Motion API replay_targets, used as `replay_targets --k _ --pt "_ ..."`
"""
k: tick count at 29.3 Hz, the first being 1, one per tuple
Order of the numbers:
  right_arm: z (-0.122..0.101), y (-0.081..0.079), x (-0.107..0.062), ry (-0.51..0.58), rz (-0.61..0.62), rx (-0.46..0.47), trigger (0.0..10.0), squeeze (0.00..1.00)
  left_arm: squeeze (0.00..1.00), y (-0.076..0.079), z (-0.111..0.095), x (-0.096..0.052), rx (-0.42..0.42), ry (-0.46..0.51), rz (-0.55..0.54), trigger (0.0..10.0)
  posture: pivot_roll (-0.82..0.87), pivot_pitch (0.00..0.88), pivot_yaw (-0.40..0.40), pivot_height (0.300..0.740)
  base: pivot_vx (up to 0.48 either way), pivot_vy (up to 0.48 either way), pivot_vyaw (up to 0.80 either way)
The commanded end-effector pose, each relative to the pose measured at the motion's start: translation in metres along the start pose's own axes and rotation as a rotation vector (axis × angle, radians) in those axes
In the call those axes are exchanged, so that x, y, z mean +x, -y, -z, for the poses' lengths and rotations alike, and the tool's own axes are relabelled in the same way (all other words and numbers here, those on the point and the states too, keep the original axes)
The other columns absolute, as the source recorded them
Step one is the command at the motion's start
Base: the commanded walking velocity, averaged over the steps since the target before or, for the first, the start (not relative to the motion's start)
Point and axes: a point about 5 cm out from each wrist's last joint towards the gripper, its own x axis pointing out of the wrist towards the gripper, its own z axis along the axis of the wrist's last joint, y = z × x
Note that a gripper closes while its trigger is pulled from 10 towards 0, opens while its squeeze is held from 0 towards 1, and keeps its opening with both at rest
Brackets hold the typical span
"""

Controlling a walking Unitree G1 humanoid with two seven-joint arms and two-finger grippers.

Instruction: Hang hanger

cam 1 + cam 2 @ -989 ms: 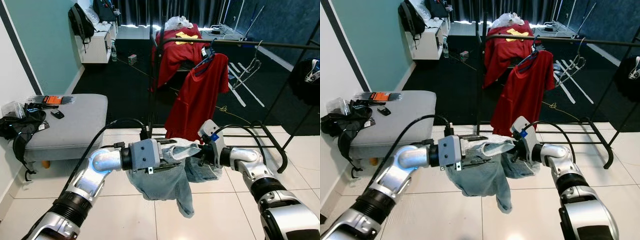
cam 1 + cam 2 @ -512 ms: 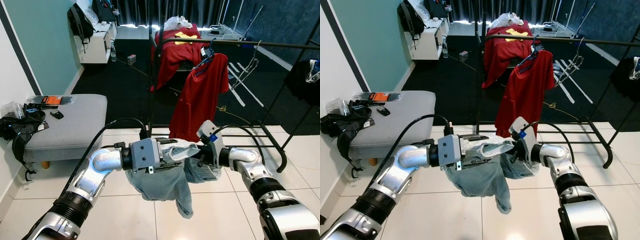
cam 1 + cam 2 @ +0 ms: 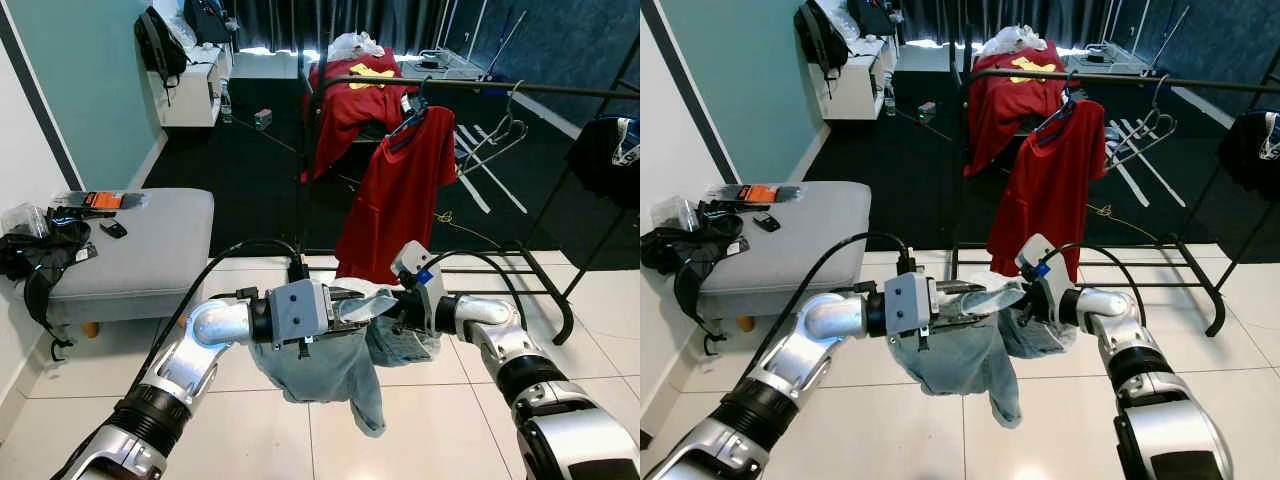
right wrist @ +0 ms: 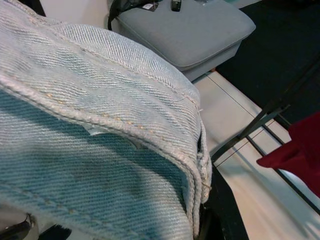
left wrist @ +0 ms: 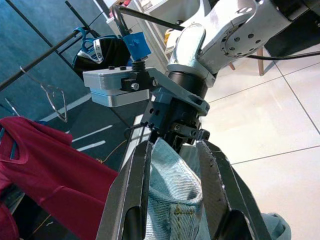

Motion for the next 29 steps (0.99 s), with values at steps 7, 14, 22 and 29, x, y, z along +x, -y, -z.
replay_targets --k 7,14,22,29 --pt "-0.0106 0.0036 0.0022 0.035 0.008 -0.011 0.0 0.0 0.15 0.0043 0.0041 -0.0007 -0.015 -0.021 0.03 10.0 -0.02 0.035 -0.047 0.74 0.0 0.0 0.0" --pt "-0.0121 0.0045 0.0022 0.044 0.015 -0.006 0.0 0.0 0.48 0.0103 0.0099 -0.0048 0.043 -0.075 0.076 10.0 -0.02 0.038 -0.046 0.74 0.0 0.0 0.0" --pt "-0.013 0.0031 0.0039 0.051 0.006 -0.005 0.0 0.0 0.0 0.0091 0.0128 -0.0012 0.082 -0.088 0.029 10.0 -0.03 0.04 -0.045 0.74 0.0 0.0 0.0" --pt "-0.013 0.0026 0.0041 0.053 0.003 -0.004 0.0 0.0 0.0 0.0073 0.0132 -0.0002 0.067 -0.083 0.008 10.0 -0.03 0.041 -0.045 0.74 0.0 0.0 0.0"
